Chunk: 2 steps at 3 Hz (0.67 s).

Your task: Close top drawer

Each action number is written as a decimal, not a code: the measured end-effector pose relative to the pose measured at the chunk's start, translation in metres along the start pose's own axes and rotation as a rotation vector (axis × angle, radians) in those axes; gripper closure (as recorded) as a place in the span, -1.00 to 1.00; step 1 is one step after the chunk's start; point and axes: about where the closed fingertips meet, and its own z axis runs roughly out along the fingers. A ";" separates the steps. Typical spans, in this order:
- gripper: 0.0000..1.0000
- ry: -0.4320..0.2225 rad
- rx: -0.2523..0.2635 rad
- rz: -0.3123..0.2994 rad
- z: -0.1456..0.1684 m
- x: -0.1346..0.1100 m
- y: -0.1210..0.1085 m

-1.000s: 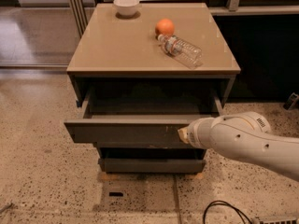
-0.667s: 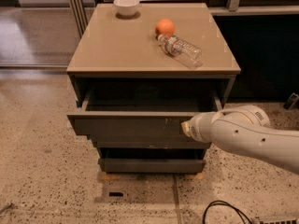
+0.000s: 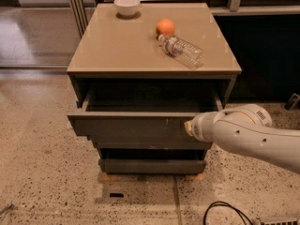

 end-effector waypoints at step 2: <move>1.00 -0.045 0.002 -0.001 0.042 -0.056 -0.007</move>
Offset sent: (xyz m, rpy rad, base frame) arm 0.0829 0.0231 0.0008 0.0268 -0.0518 -0.0064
